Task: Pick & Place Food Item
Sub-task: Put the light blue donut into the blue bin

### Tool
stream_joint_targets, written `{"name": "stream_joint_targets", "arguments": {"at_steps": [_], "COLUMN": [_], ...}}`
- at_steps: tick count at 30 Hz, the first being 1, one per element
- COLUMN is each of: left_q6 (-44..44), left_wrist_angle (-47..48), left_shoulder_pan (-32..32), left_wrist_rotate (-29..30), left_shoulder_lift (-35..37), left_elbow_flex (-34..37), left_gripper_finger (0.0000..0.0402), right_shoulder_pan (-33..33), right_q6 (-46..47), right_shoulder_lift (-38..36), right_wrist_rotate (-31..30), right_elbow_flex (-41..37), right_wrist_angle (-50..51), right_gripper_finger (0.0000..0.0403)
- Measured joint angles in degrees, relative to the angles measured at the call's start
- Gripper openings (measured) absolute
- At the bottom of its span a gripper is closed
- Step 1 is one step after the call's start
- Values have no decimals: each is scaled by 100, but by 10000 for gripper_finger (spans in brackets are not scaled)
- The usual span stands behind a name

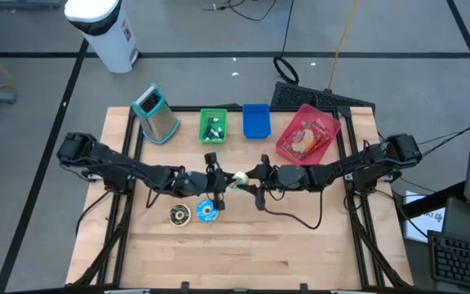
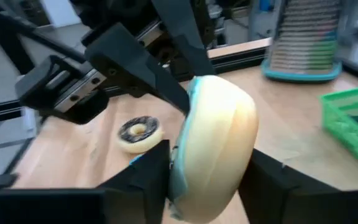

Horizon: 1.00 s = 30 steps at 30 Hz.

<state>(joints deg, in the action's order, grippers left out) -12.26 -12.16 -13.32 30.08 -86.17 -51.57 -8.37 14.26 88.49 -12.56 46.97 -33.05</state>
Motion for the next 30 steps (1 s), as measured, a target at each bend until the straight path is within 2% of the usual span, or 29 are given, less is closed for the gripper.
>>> {"name": "stream_joint_targets", "arguments": {"at_steps": [6, 10, 12, 17, 22, 27, 30], "left_q6": [30, 414, 623, 924, 994, 1084, 635], "left_wrist_angle": [1, -60, -28, 499, 1616, 2574, 2648], "left_shoulder_pan": [-5, -9, -5, -70, -70, -97, -93], "left_wrist_rotate": [6, 12, 15, 38, 3, -82, -468], "left_shoulder_lift": [2, 2, 2, 2, 2, 25, 76], "left_elbow_flex": [4, 6, -15, -358, -938, -1641, -1746], "left_gripper_finger": [30, 36, 51, 130, 211, 257, 273], "right_shoulder_pan": [140, 140, 141, 139, 139, 212, 340], "right_q6": [-7, -47, -59, -146, -180, -318, -302], "right_shoulder_lift": [2, 2, 2, -3, -7, 20, 4], "right_wrist_rotate": [647, 668, 665, 689, 707, 685, 679], "right_elbow_flex": [-1, -1, -1, -1, 2, -9, -9], "right_wrist_angle": [-31, -33, -22, -11, 74, 512, 678], "right_gripper_finger": [80, 29, 13, 21, 25, 13, 14]}}
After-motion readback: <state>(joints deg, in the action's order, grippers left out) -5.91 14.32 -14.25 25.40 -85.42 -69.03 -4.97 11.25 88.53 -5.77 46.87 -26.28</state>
